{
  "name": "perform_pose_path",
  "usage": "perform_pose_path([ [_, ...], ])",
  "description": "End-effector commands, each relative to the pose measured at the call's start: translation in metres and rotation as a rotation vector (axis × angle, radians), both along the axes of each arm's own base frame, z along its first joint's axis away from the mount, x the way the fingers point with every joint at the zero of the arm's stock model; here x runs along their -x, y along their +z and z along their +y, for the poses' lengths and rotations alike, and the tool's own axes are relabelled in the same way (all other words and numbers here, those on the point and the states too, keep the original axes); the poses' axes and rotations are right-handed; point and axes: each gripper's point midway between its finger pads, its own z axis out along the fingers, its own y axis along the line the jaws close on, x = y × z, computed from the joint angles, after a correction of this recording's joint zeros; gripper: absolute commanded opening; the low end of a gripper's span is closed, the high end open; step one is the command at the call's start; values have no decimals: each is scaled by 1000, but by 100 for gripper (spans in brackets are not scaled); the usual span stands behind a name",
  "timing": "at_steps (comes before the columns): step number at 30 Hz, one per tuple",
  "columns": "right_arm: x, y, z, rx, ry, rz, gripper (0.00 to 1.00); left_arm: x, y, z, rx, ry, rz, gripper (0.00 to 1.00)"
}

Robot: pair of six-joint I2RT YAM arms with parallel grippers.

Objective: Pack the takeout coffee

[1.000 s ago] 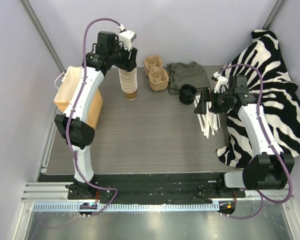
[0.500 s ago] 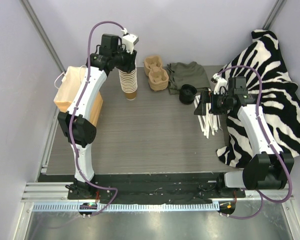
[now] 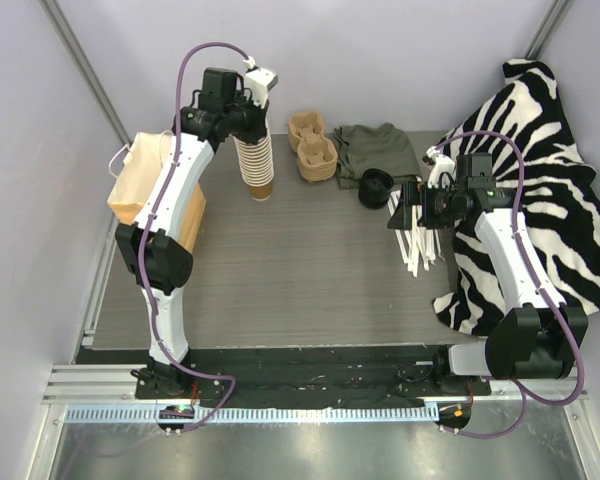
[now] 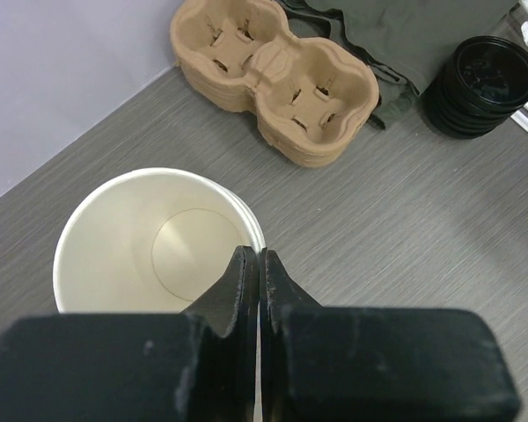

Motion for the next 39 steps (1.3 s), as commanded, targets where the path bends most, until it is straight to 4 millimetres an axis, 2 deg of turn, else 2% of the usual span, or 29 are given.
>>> perform_pose_path([
  [1,-8,8,5,-20,10,-40,100,1,27,0,-3,-15,-85,0],
  [10,-7,9,5,-23,11,-39,100,4,58,5,-19,-20,-172,0],
  [29,-9,10,7,-30,17,-39,100,17,95,6,-137,-64,-320,0],
  [35,-10,13,8,-38,21,-45,100,28,128,8,-179,-62,-428,0],
  [39,-10,16,9,-44,24,-53,100,46,160,7,-194,-77,-515,0],
])
